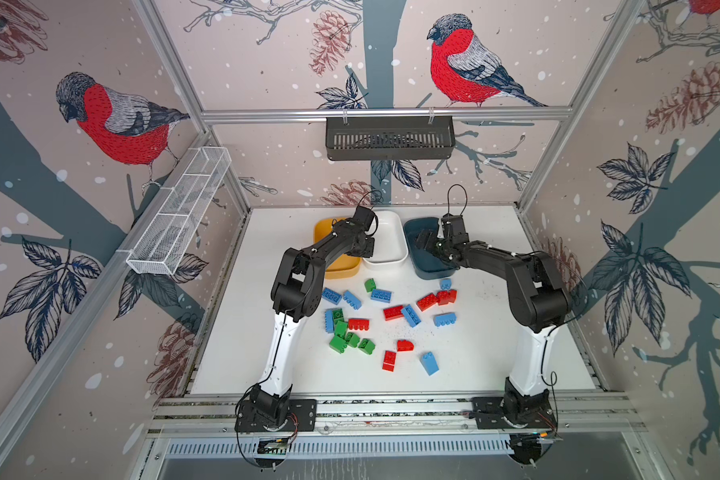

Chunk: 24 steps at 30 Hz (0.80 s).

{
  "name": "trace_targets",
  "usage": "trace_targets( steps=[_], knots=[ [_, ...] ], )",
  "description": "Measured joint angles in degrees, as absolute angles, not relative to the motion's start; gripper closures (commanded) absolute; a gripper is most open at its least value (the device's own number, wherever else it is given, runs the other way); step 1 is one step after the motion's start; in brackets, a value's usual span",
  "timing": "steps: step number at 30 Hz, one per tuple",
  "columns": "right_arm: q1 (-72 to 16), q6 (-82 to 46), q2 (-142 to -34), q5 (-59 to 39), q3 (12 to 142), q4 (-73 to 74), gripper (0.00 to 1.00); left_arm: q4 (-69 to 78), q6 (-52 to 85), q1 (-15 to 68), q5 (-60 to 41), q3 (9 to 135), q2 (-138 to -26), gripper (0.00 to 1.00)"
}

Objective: Sort the legos into containers by color

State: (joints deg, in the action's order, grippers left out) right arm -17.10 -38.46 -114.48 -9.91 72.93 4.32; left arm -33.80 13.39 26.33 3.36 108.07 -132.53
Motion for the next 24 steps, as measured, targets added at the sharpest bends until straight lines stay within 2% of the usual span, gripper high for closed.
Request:
trace_targets(
  steps=[3, 10, 24],
  knots=[
    [-16.64, -38.81, -113.58, -9.74, 71.55, 4.36, 0.01, -34.87, 11.79, 26.98, 3.84, 109.91, -133.71, 0.68],
    [-16.47, -39.00, -112.68, -10.98, 70.15, 4.60, 0.00, -37.26, 10.83, 27.00, 6.00, 110.34, -133.71, 0.63],
    [-19.99, -36.58, -114.78, -17.76, 73.65, 4.73, 0.01, -33.01, 26.02, 27.31, 1.04, 104.79, -130.82, 0.63]
  ],
)
